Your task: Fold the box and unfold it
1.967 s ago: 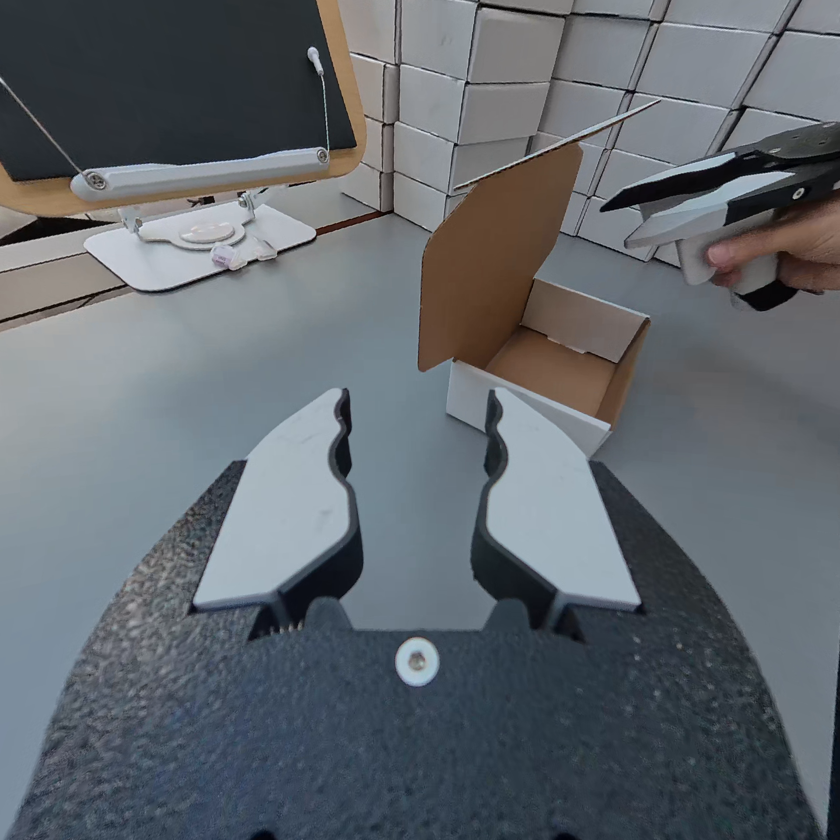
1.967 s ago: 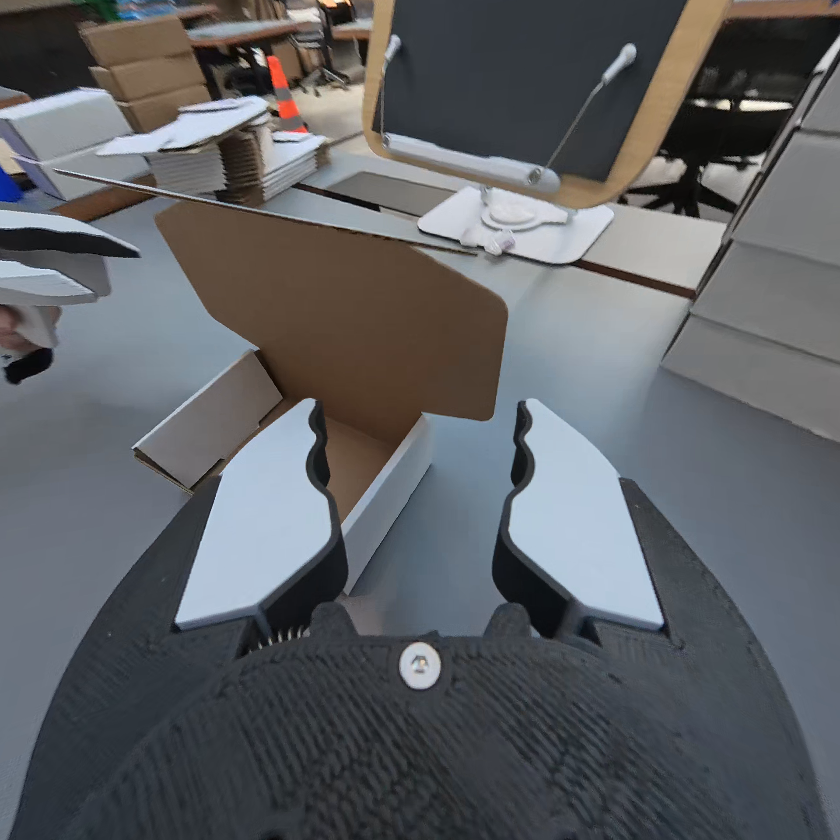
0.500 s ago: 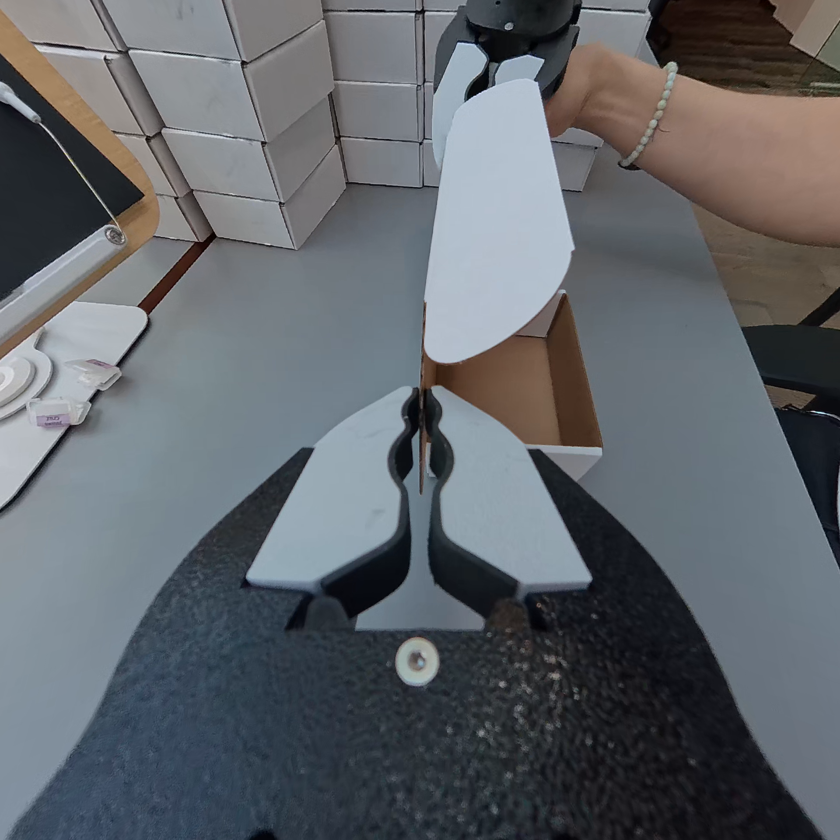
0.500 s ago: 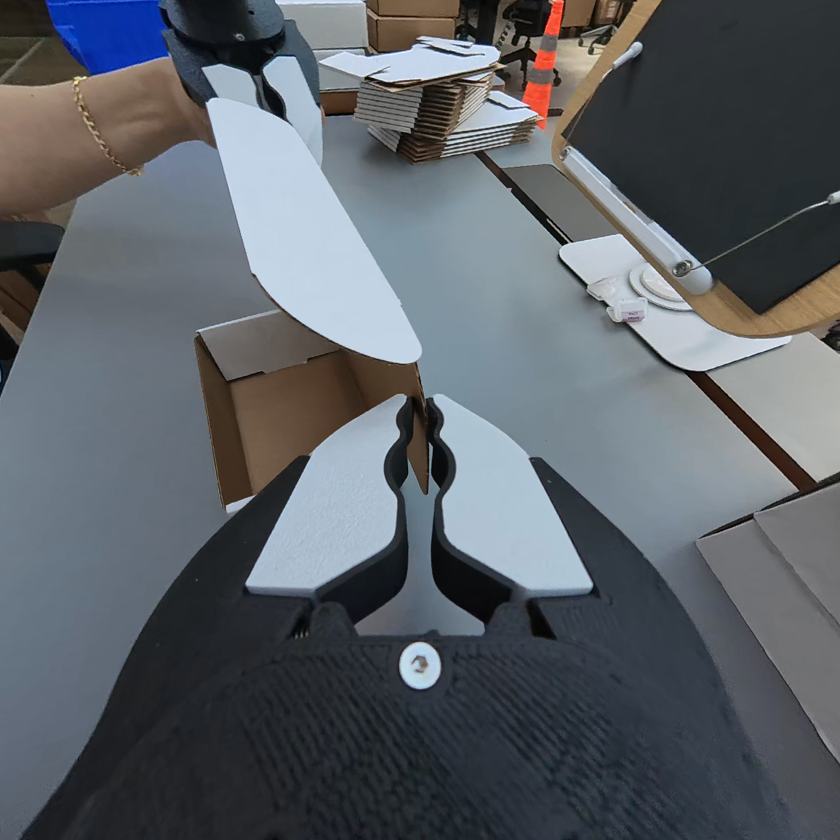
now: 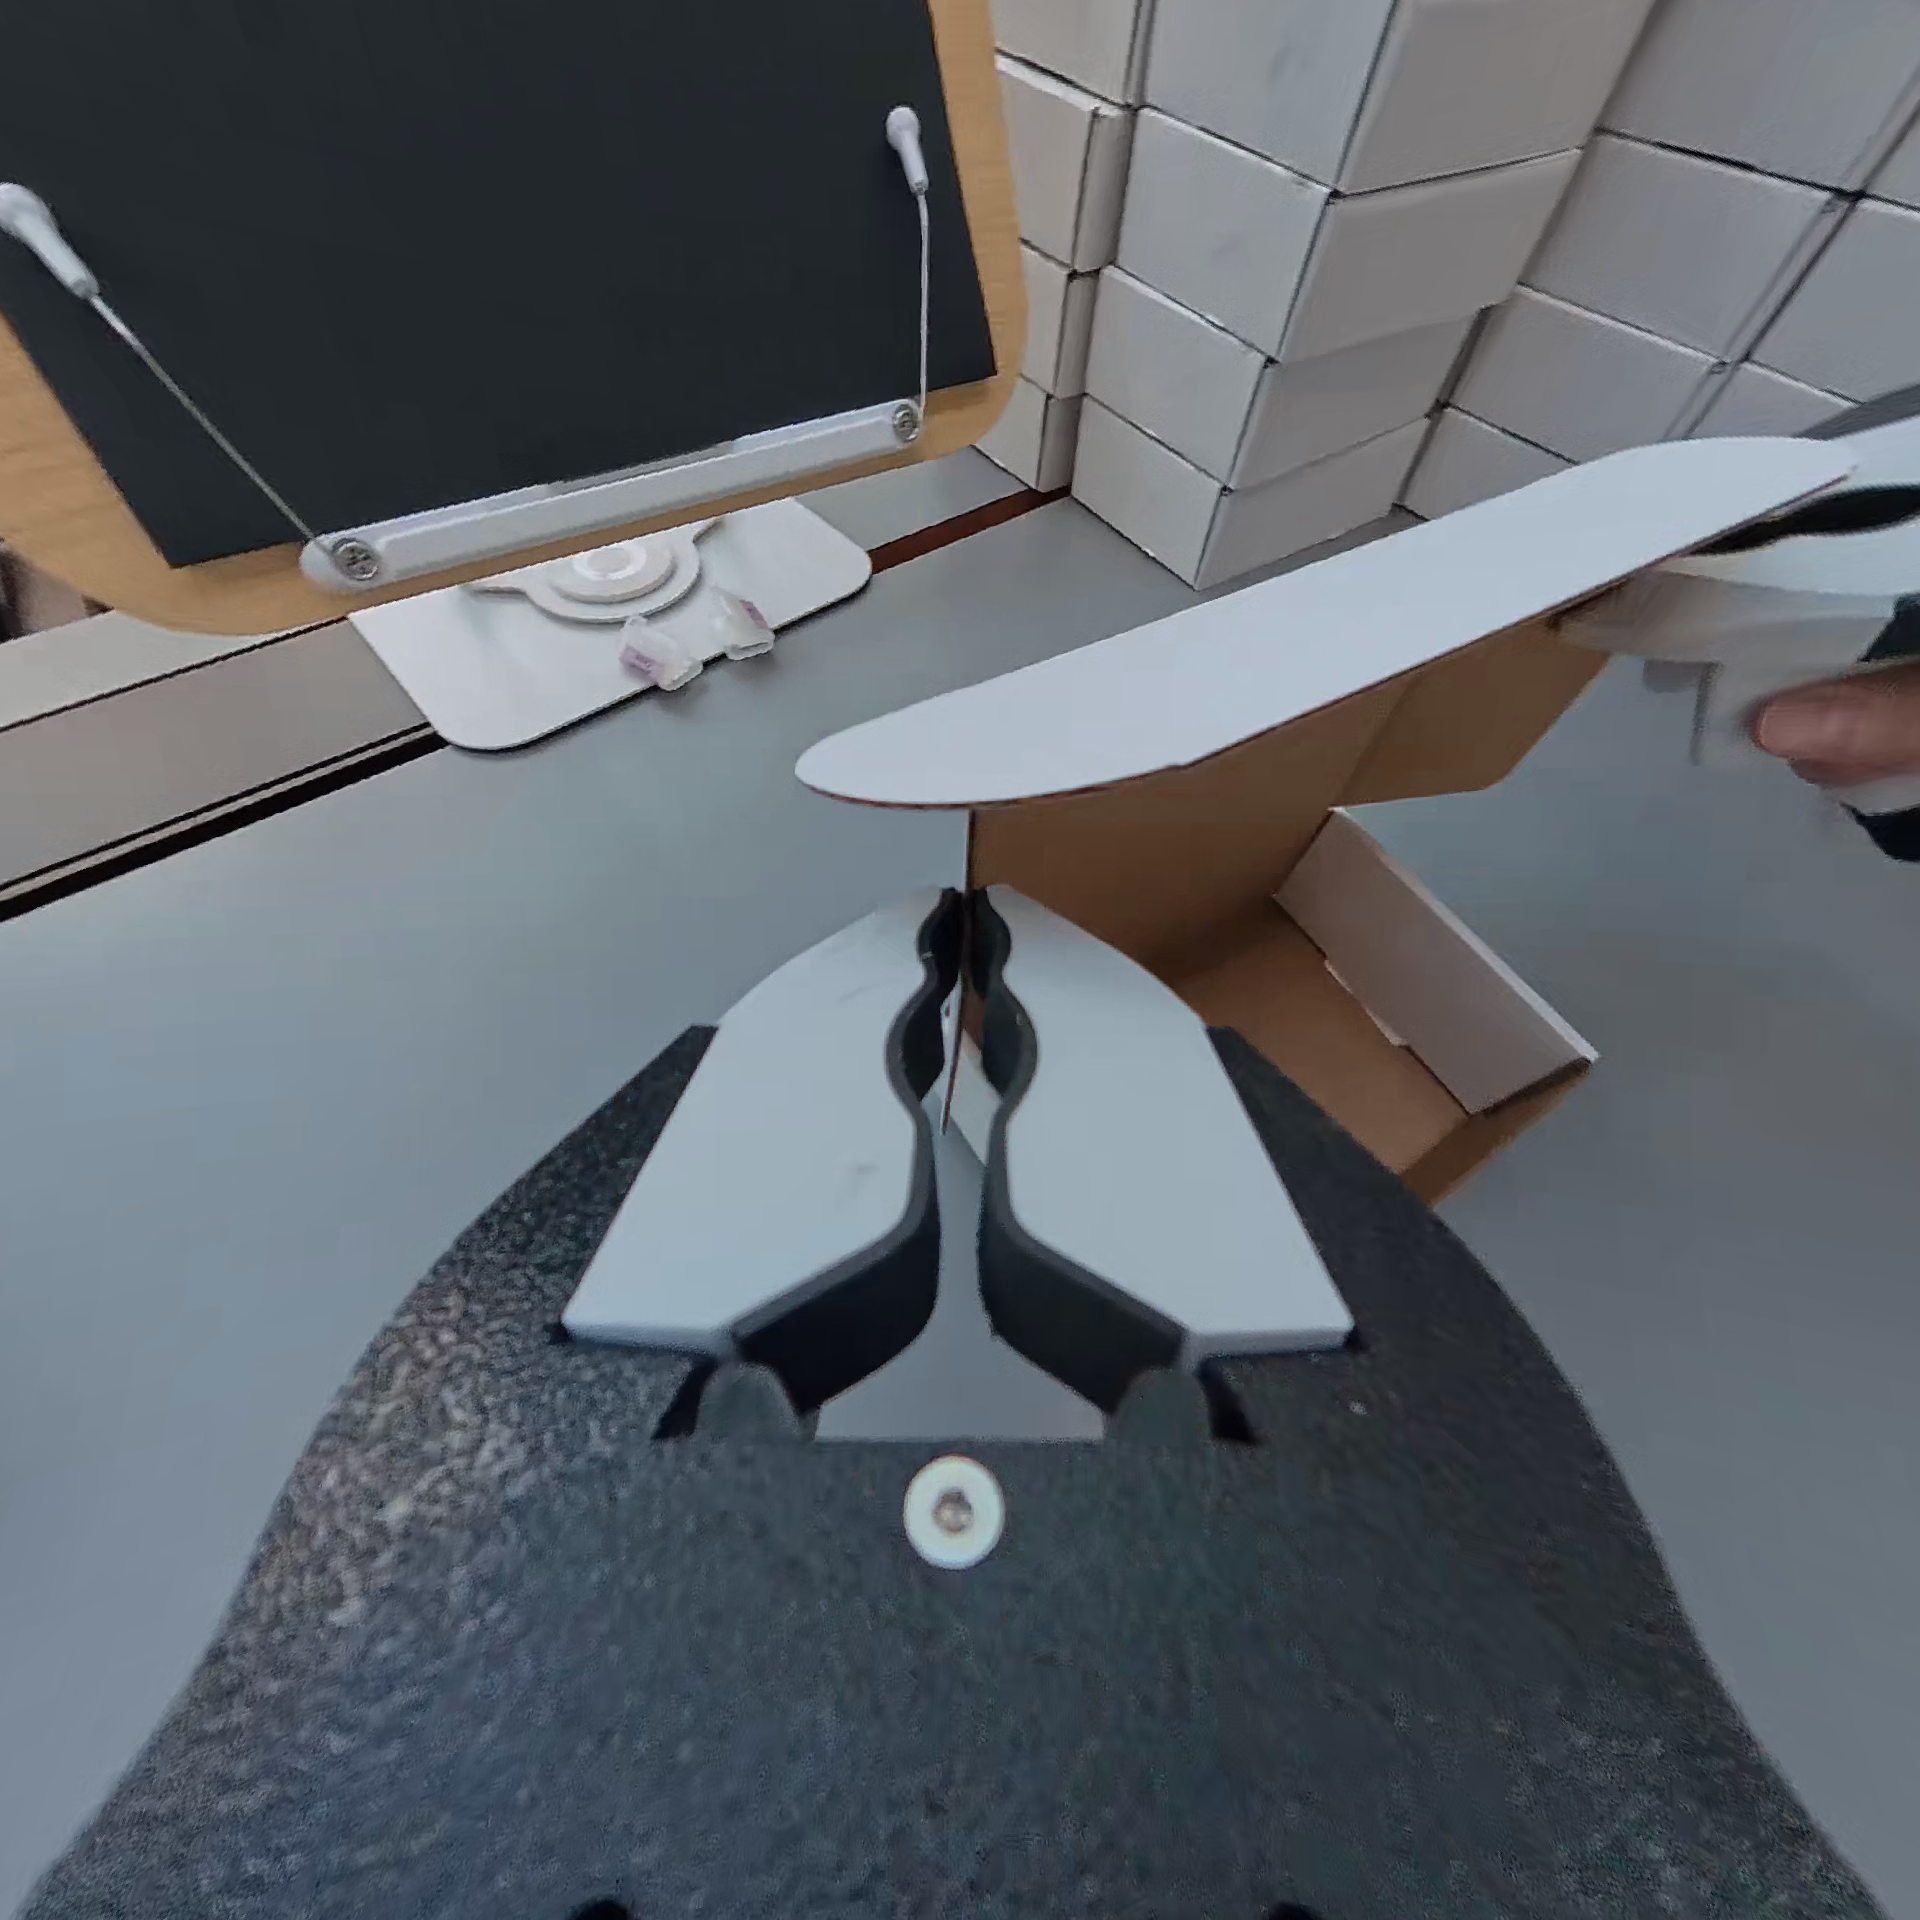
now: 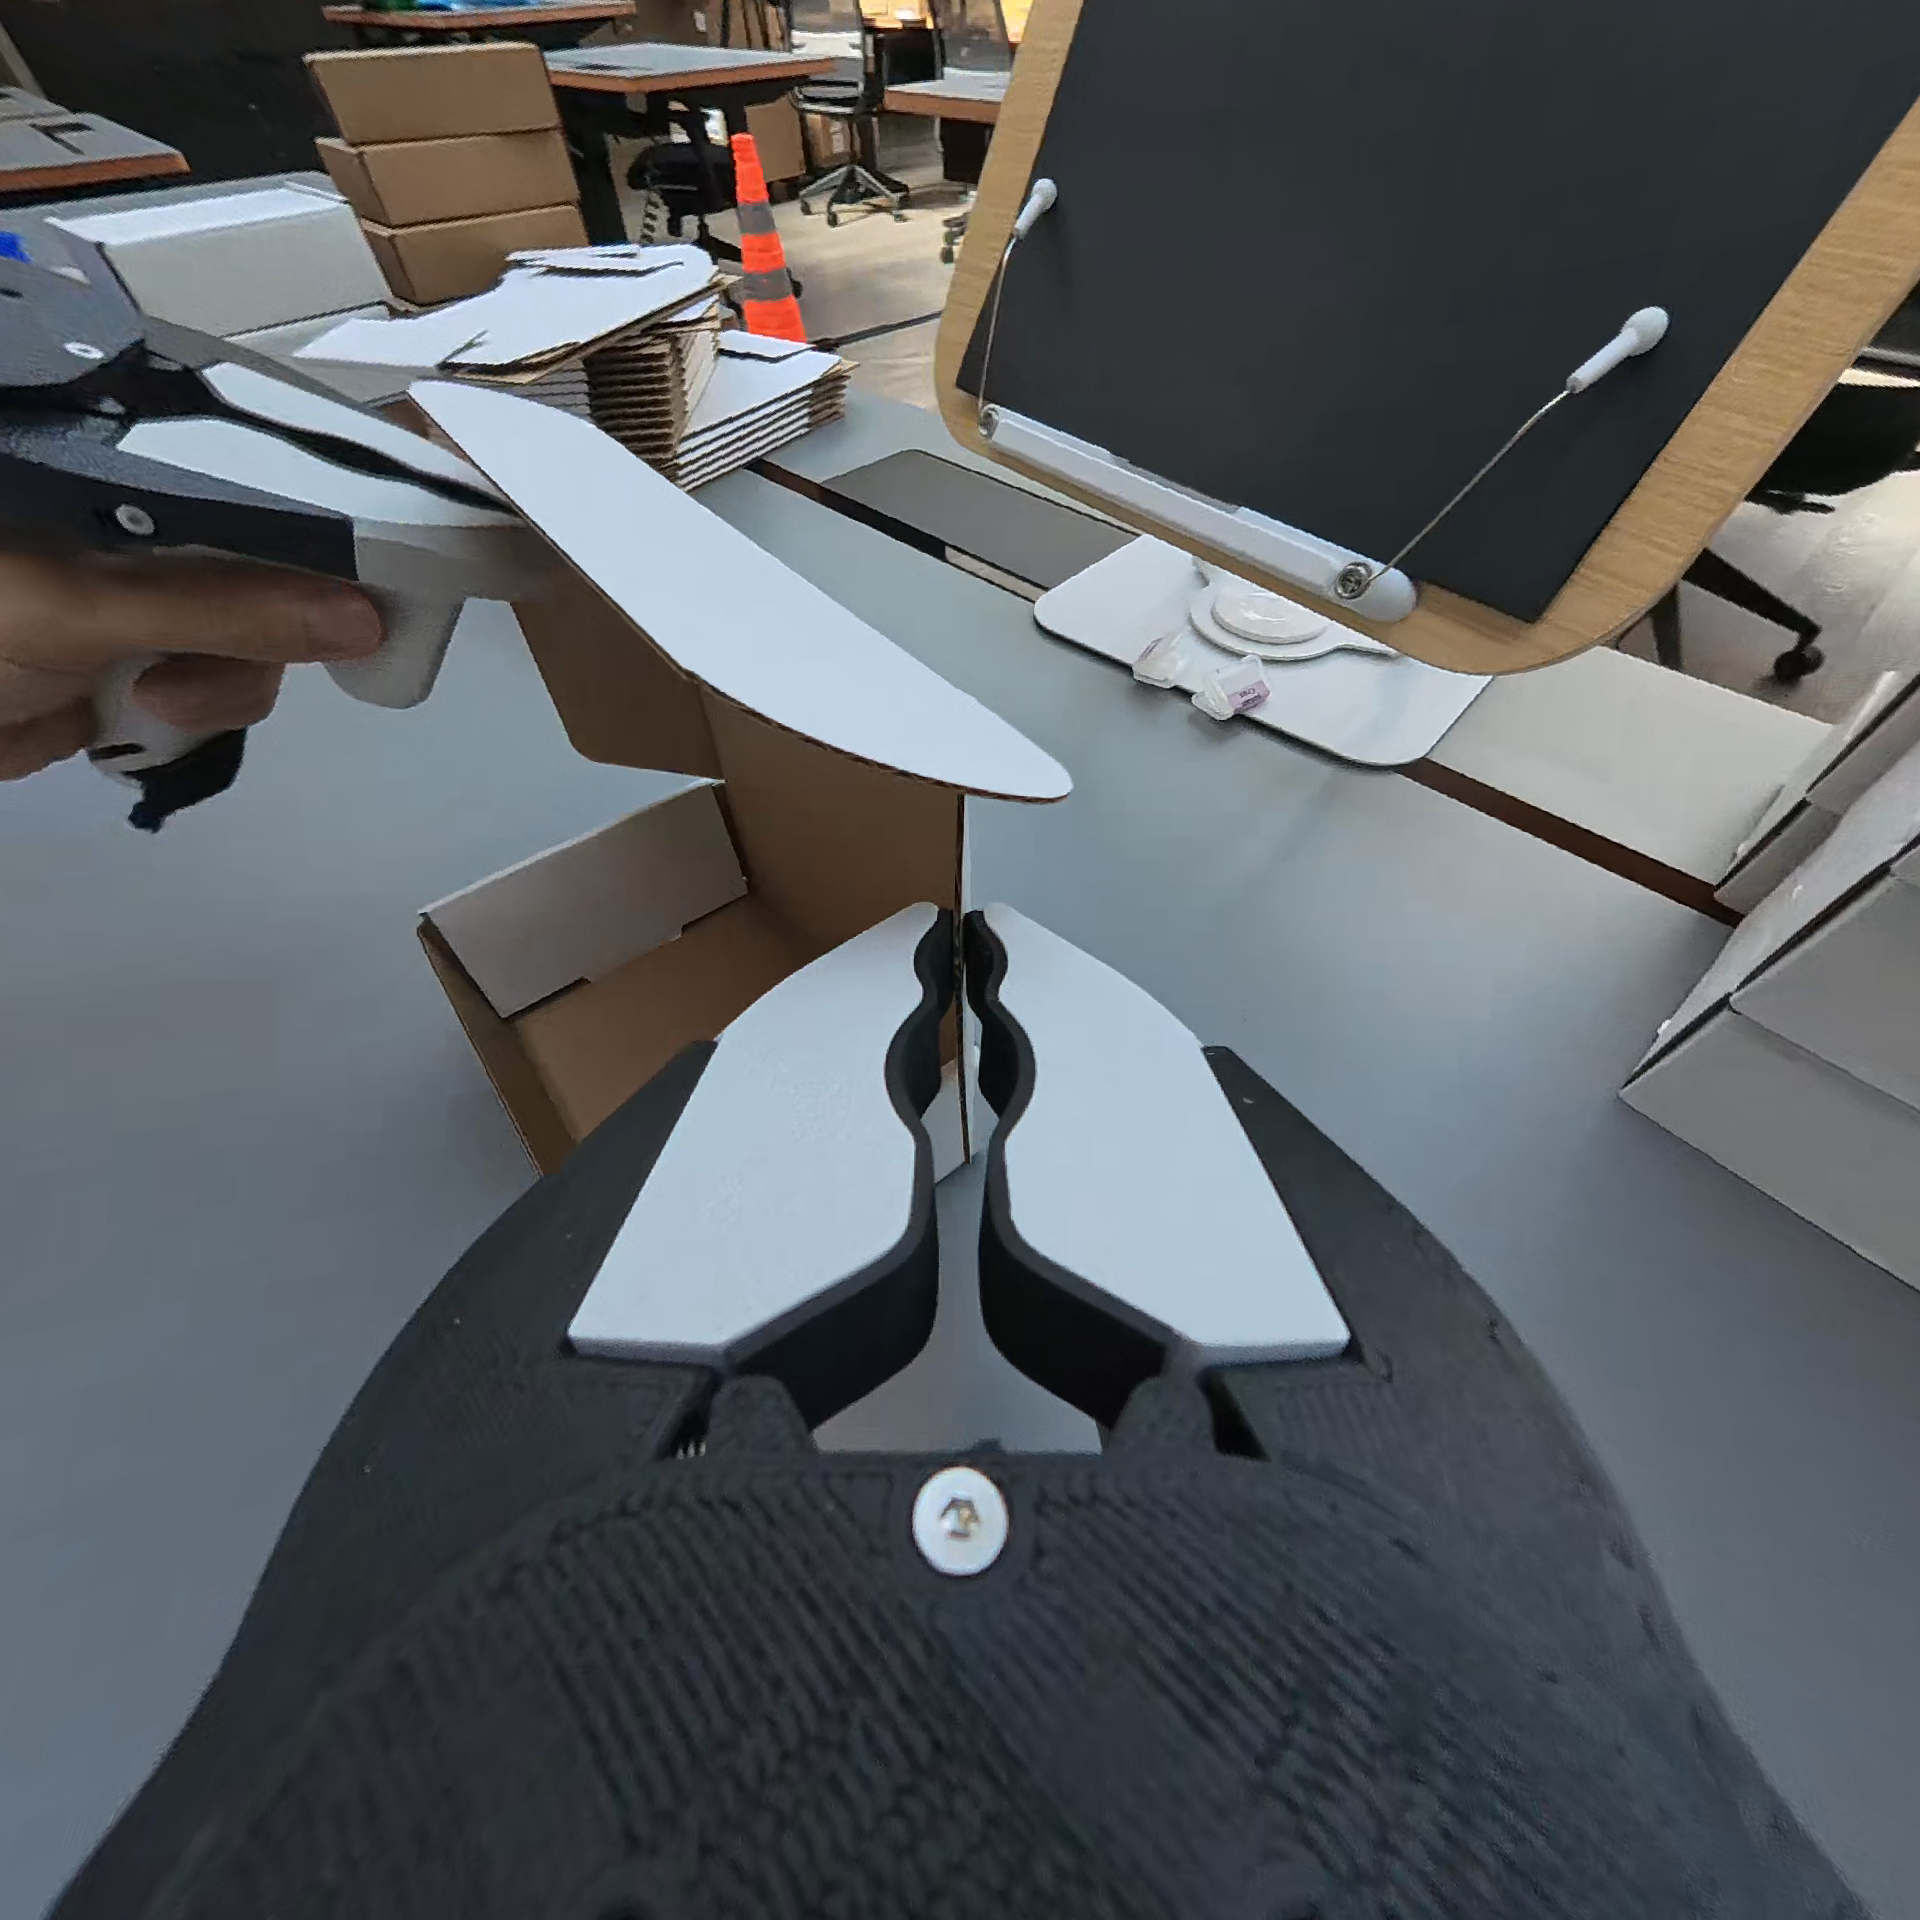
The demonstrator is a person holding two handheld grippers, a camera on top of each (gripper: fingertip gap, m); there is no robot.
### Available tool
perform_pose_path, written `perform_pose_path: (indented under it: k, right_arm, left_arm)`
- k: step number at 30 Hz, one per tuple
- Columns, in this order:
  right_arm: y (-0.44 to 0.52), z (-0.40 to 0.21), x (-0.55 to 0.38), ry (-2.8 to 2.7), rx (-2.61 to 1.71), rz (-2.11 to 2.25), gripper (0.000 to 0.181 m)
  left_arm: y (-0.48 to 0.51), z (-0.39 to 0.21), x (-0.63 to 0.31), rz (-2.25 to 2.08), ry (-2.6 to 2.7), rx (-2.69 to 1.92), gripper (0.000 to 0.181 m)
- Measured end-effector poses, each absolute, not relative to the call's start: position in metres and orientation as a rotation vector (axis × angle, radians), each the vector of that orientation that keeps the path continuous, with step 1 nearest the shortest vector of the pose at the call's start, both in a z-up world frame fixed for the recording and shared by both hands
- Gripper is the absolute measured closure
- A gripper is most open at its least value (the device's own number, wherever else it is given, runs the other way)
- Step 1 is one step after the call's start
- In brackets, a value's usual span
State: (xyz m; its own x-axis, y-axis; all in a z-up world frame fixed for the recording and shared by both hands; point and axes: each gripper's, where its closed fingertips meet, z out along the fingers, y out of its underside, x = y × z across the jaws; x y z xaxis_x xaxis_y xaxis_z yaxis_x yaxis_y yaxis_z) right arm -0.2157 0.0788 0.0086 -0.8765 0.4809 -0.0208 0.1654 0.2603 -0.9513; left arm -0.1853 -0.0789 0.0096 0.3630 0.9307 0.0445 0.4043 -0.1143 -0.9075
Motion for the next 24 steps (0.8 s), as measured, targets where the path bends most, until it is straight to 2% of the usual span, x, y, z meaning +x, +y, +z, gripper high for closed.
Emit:
perform_pose_path:
  k: [1, 14, 24]
  right_arm:
    - [0.074, 0.009, -0.216, -2.227, -0.633, 1.649, 0.179]
    - [0.04, 0.006, -0.212, -1.773, -1.084, 1.752, 0.171]
    - [0.047, -0.01, -0.188, -1.739, -0.99, 1.567, 0.173]
  left_arm:
    - [-0.082, 0.005, -0.187, 0.742, -1.248, -1.692, 0.18]
    - [-0.083, 0.002, -0.188, 1.086, -1.591, -1.451, 0.177]
    - [-0.079, -0.009, -0.167, 1.171, -1.57, -1.273, 0.178]
